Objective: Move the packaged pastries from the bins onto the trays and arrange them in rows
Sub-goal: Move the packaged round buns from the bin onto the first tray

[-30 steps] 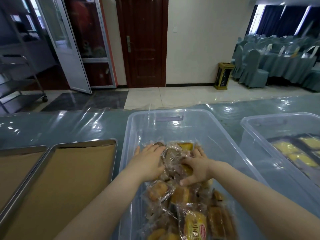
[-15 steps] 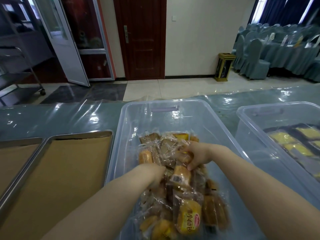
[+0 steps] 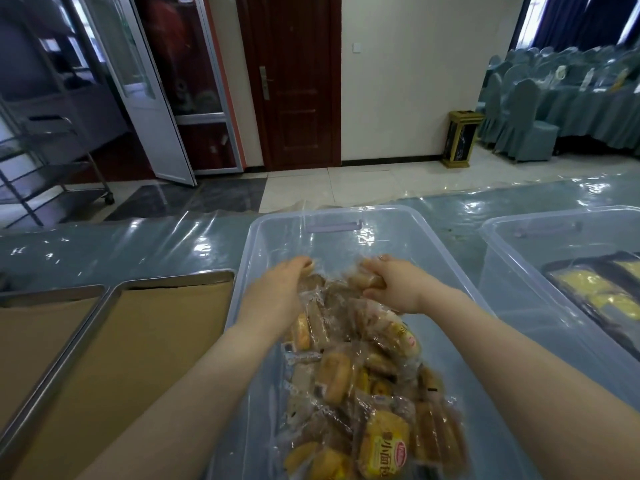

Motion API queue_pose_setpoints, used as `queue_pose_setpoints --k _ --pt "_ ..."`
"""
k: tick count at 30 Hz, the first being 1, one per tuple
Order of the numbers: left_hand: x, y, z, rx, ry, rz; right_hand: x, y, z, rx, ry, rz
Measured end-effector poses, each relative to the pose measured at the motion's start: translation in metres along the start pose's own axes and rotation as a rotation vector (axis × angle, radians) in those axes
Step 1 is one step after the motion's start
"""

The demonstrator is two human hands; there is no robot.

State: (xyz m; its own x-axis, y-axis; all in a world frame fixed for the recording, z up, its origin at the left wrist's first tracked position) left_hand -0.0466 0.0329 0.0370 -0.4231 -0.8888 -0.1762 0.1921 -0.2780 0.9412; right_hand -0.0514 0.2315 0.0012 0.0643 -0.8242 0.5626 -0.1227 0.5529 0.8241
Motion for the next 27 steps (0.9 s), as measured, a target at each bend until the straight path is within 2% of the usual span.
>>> queue_pose_setpoints --k 3,6,11,13,15,17,22,27 --pt "0.003 0.036 -0.010 -0.230 -0.039 -0.072 0.015 0.014 -0.008 -0.119 0.058 0.090" --pt "0.018 0.072 -0.030 -0.404 -0.049 -0.140 0.047 0.027 -0.024 -0.233 0.195 0.202" --pt "0.081 0.117 -0.072 -0.491 -0.018 -0.290 0.141 0.034 -0.057 -0.311 0.352 0.369" --pt "0.115 0.128 -0.092 -0.504 0.026 -0.407 0.187 0.021 -0.066 -0.306 0.387 0.364" --pt "0.153 0.136 -0.116 -0.507 0.067 -0.527 0.235 -0.002 -0.072 -0.286 0.425 0.351" --pt "0.196 0.143 -0.147 -0.509 0.114 -0.550 0.281 -0.034 -0.073 -0.266 0.453 0.382" --pt "0.344 0.170 -0.245 -0.456 0.249 -0.472 0.396 -0.148 -0.050 -0.202 0.475 0.504" --pt "0.487 0.213 -0.360 -0.424 0.426 -0.258 0.510 -0.283 -0.025 -0.057 0.509 0.588"
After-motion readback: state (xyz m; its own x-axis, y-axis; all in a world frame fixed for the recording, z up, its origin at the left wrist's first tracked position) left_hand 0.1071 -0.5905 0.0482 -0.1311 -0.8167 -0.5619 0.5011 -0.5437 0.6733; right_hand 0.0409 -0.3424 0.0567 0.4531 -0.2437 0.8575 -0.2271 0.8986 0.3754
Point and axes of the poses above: each hand's wrist, its own z-axis towards the middle knuckle, its own y-axis out of the back of the hand, x = y × z, the point moved 7 cm from there along z, towards the middle knuckle, and after that the axes turned 15 degrees about z, right-handed, at the moved point
